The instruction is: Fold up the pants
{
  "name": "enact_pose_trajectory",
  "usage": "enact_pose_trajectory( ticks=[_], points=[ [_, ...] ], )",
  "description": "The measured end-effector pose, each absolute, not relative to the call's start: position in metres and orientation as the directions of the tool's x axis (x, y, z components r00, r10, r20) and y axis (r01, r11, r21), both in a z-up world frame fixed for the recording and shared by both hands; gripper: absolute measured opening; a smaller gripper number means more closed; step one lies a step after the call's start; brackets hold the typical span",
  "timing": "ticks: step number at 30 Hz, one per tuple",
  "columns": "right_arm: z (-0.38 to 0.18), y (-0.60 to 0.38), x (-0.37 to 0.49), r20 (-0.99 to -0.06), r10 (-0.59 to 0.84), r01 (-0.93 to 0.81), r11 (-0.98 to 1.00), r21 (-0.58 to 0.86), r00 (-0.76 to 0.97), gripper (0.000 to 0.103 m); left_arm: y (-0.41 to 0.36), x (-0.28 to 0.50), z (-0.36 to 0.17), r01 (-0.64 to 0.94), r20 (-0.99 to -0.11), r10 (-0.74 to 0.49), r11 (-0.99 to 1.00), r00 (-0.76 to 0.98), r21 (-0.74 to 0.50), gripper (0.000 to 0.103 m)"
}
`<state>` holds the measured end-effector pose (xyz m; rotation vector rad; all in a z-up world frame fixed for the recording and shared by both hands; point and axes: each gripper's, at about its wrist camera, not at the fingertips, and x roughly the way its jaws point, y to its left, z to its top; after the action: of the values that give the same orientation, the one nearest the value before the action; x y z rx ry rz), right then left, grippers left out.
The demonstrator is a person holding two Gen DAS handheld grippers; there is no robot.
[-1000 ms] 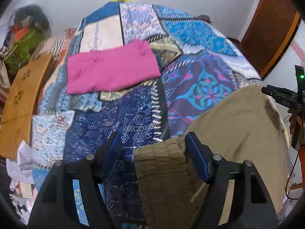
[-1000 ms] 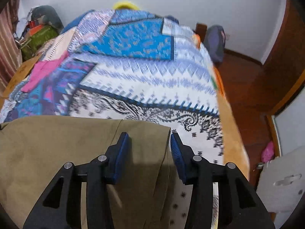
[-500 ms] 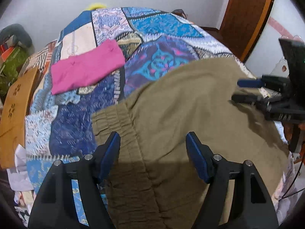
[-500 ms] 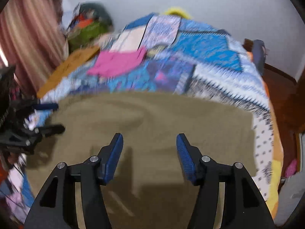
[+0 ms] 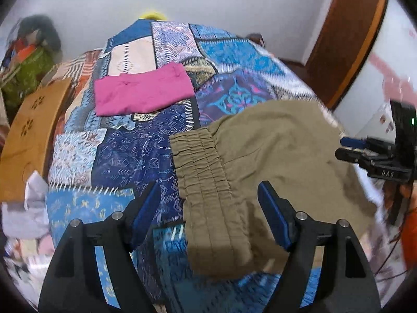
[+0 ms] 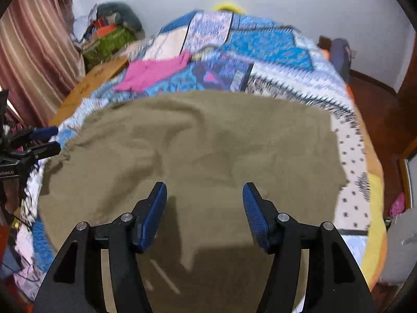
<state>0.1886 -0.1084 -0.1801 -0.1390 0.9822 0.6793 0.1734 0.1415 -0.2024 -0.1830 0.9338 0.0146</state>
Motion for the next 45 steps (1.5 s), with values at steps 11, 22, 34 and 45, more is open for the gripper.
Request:
enact_pose_trajectory(
  ticks=[11, 22, 34, 45],
  points=[
    [-0.133, -0.102, 0.136, -0.684, 0.523, -0.612, 0.778, 0.14, 0.509, 0.06, 0.123, 0.123, -0.195, -0.06, -0.794, -0.193, 0.959, 0.576, -0.277, 0.077],
    [-0.179, -0.089, 0.119, -0.733, 0.477, -0.597, 0.793, 0.122, 0.484, 0.061, 0.104, 0.097, -0.242, -0.094, -0.812, -0.318, 0.907, 0.489, -0.411, 0.077],
    [-0.216, -0.089, 0.115, -0.798, 0.444, -0.617, 0.778, 0.118, 0.407, 0.062, 0.131, 0.147, -0.259, -0.211, -0.687, -0.487, 0.712, 0.54, -0.67, 0.086],
    [-0.211, -0.087, 0.116, -0.814, 0.447, -0.614, 0.776, 0.147, 0.37, 0.062, 0.12, 0.168, -0.235, -0.221, -0.81, -0.188, 0.906, 0.555, -0.362, 0.035]
  ],
)
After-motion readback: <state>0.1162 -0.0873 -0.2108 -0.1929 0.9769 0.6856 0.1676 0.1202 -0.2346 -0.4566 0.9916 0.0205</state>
